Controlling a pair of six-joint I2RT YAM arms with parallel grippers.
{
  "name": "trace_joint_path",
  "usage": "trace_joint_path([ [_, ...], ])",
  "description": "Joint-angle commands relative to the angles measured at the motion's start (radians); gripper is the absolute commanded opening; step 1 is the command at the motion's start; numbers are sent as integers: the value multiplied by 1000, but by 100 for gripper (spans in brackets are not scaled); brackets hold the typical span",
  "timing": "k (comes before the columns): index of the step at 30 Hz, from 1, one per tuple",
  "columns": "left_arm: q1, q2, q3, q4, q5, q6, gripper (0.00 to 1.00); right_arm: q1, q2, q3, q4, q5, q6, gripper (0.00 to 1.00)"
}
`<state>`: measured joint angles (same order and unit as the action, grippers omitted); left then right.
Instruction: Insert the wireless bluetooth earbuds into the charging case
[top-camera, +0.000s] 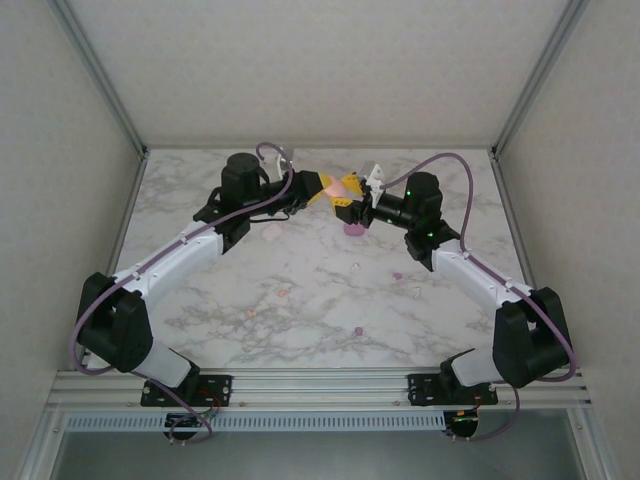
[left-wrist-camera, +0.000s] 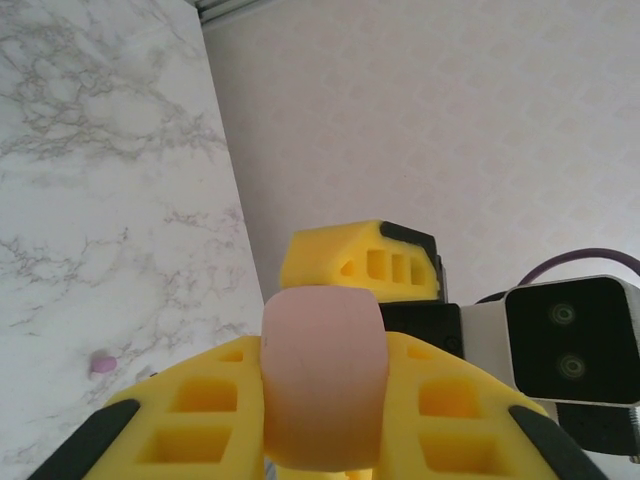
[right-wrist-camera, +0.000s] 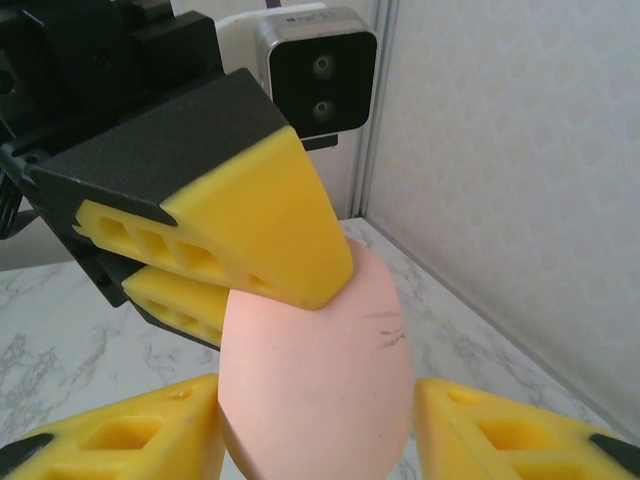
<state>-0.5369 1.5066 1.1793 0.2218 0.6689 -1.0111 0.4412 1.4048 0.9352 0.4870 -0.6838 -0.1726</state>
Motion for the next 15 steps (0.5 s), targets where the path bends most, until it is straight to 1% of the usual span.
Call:
trace_joint_path([
  [1,-5,-23,-3,48,40,-12,11,0,4,28,45,4,19,46],
  [4,-5,-22,-7,45,37,-10,13,-1,-2,35,38,3,22,40],
  [6,-5,-22,-6,40,35,-6,16,-1,-8,38,31,5,21,37],
  [7,-5,-23,-5,33,29,0,22,-1,-12,43,16,4,21,35],
  [8,-5,-25,-3,17,20,11,33,-2,-13,50,-5,-1,20,33],
  [11,-3,-40,11,-57,-22,81,59,-10,-14,87,-102,-27,18,30],
  [13,-2,-66,20,-136,-85,167,69,-25,-2,132,-203,-63,32,29],
  [14,-2,-83,22,-168,-121,226,77,-35,7,158,-257,-104,39,28],
  [15,-2,-100,22,-182,-133,286,85,-44,14,178,-306,-133,41,28],
])
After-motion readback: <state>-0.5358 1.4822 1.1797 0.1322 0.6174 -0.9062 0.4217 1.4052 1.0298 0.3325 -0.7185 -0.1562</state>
